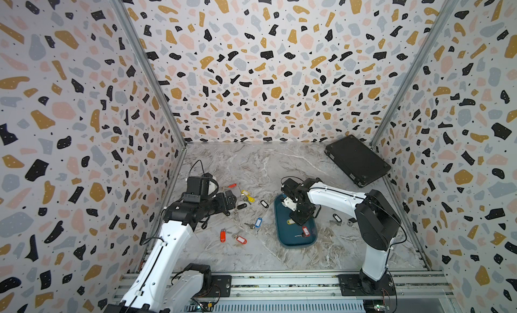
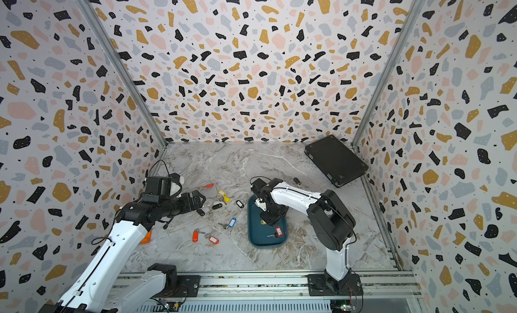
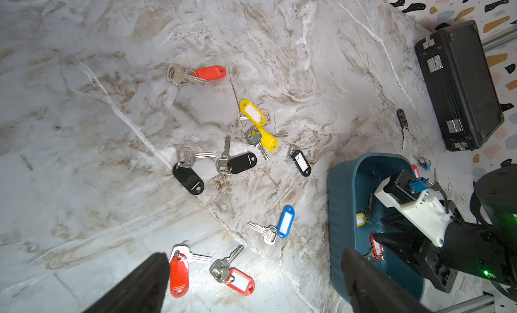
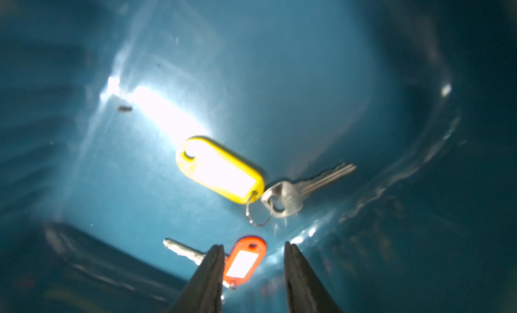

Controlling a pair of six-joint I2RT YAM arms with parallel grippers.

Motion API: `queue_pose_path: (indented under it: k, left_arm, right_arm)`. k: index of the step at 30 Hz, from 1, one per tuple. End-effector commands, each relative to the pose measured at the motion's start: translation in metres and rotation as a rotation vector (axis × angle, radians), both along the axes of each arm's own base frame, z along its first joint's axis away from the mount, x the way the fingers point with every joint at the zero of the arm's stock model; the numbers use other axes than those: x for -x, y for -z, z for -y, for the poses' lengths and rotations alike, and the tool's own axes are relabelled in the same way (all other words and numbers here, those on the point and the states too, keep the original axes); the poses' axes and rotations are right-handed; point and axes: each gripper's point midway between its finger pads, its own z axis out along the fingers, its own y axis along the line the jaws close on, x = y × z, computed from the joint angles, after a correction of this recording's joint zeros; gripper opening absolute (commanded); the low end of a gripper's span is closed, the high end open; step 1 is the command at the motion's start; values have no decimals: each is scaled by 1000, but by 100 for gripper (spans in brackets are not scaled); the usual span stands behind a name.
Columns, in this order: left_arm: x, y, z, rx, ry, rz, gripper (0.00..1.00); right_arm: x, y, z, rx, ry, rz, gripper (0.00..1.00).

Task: Take the keys out of the storage box
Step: Pick up the key from the storage box.

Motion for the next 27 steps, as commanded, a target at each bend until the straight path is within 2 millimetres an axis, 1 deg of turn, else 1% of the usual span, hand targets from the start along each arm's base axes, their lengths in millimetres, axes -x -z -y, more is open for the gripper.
queue_pose_path:
  k: [1,7,15,22,27]
  left_arm:
    - [-2,-1,1,-2,17,20,100]
    - [-2,-1,1,1,21,20,100]
    - [-2,-1,3,6,28,18,100]
    - [-2,-1,3,7,30,17,100]
    - [-2,0,4,9,33,16,100]
  right_arm:
    - [-12,-10,-4,2,-33,51,41]
    - [-16,-3,-4,22,-52,56,38]
    - [-16,0,-5,12,-56,58,39]
    - [-16,6,-5,23,-64,45,37]
    - [-14,6,-5,20,-67,41,38]
